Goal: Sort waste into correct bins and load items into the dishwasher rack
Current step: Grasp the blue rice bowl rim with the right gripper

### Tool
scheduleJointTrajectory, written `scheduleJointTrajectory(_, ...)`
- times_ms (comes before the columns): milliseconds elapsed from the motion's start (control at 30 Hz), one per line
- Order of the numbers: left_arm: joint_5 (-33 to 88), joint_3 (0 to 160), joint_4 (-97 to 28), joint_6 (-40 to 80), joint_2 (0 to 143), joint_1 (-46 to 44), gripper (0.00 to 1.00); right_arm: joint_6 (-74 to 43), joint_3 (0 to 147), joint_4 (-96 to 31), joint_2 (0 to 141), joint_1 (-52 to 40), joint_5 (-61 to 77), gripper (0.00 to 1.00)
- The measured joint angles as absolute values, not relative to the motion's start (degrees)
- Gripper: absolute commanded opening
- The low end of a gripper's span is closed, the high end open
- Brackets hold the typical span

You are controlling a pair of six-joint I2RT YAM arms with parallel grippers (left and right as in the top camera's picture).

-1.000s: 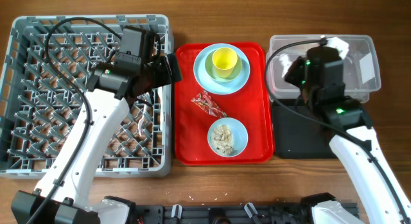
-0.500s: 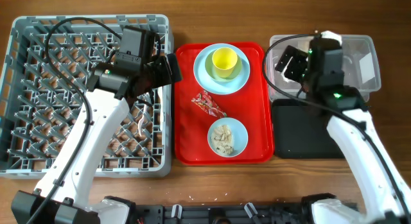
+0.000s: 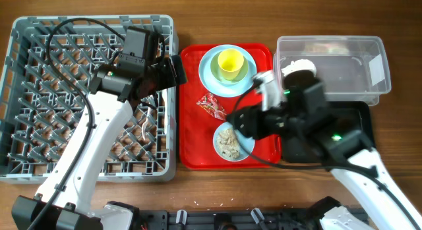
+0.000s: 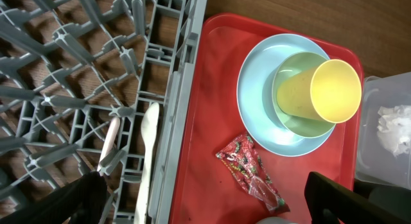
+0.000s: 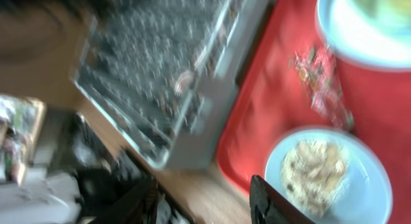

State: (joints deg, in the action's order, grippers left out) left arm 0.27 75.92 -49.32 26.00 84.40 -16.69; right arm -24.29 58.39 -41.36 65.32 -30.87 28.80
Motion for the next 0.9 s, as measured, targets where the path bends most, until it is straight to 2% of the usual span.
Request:
scheduleJointTrajectory(200,0.27,75.92,-49.32,26.0,84.4,-16.69,1.0,-23.66,57.71,-45.71,76.71,-43.7,14.83,0.45)
scheduleJointTrajectory(367,0.27,75.92,-49.34,26.0,84.4,-16.69,1.0,-23.62,57.71,-44.82,85.32,-48.34,12.27,0.49)
scheduleJointTrajectory(533,0.27,75.92,-49.34,26.0,84.4,-16.69,1.0,-22.2,57.71,-41.78,92.38,-50.13,11.09,0.48)
scheduleJointTrajectory(633,0.27,75.92,-49.34,26.0,84.4,-16.71,1.0,-21.93,57.71,-41.47,95.11,-50.13,10.66,0.36)
scheduleJointTrajectory(733,0.3,75.92,-49.34,26.0,84.4,-16.69,1.0,-21.54,57.71,-41.47,96.23,-50.13,9.85,0.36)
scheduleJointTrajectory(833,0.27,75.92,-49.34,26.0,84.4,-16.69,1.0,-21.47,57.71,-41.74,96.23,-50.13,7.66,0.27)
scheduleJointTrajectory(900,0.27,75.92,-49.34,26.0,84.4,-16.69,1.0,-21.28,57.67,-42.65,96.23,-50.13,6.13,0.26)
